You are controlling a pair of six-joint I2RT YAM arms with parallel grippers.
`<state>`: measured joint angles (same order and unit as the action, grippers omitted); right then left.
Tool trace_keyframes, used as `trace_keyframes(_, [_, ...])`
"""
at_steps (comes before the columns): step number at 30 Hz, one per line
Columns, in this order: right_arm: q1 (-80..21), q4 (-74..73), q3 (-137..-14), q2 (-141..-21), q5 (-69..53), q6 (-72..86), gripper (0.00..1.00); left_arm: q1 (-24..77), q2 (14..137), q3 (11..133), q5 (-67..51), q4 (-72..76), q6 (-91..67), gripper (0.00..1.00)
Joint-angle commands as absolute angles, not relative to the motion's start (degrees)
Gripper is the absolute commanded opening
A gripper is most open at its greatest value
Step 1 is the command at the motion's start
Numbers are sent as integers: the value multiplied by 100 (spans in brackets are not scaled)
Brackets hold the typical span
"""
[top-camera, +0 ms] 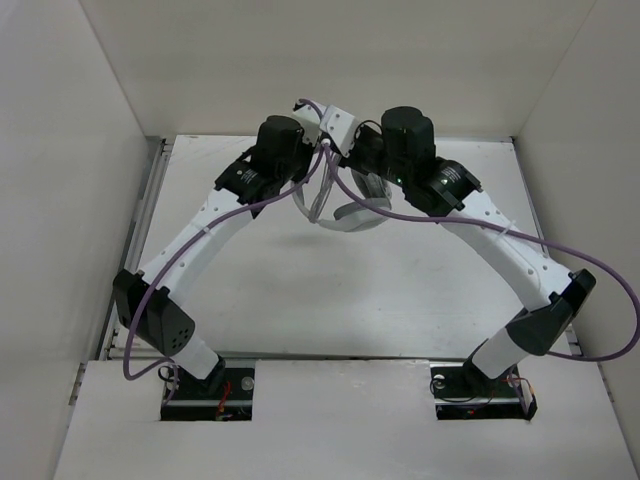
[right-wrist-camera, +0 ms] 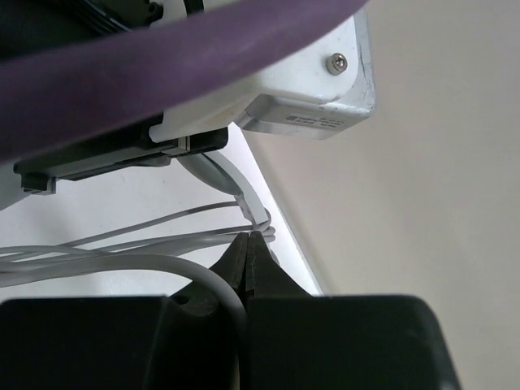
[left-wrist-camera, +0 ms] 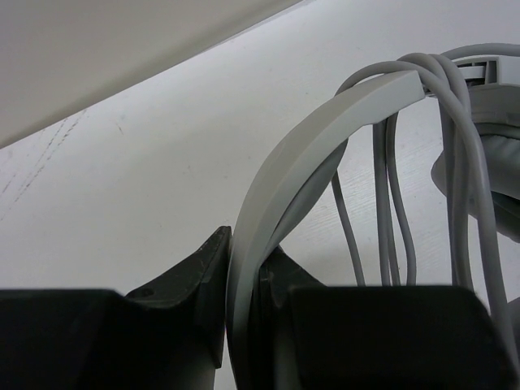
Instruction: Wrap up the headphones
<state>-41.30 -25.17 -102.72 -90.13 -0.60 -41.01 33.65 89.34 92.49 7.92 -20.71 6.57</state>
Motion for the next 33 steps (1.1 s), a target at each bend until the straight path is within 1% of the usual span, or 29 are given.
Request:
trace_keyframes(1, [-4048, -2321, -10547, -9105, -167, -4025, 0, 3353, 8534, 9361, 519, -1767, 457, 0])
trace_keyframes(8, [-3775, -2373, -10564, -9141, -114, -4675, 0, 3397, 8376, 9202, 185, -1933, 536, 0])
trace_keyframes(12, [-3591, -2504, -10670, -9106, -158, -4869, 2, 3423, 8306, 9132, 71, -2013, 562, 0])
trace_keyframes(17, [-3371, -2724, -10644, -9018, -456, -4843, 9, 3485, 8271, 9114, -35, -2057, 571, 0])
trace_keyframes(22, [-3239, -3225, -10696, -9009, -904, -4922, 19, 3581, 8209, 9132, -202, -2144, 598, 0])
trace_keyframes(25, [-3072, -3401, -10679, -9000, -1221, -4939, 24, 3616, 8139, 9123, -290, -2180, 615, 0])
trace_keyframes(33, [-2466, -3699, -10494, -8991, -2055, -4931, 29, 3529, 7919, 9018, -404, -2303, 571, 0])
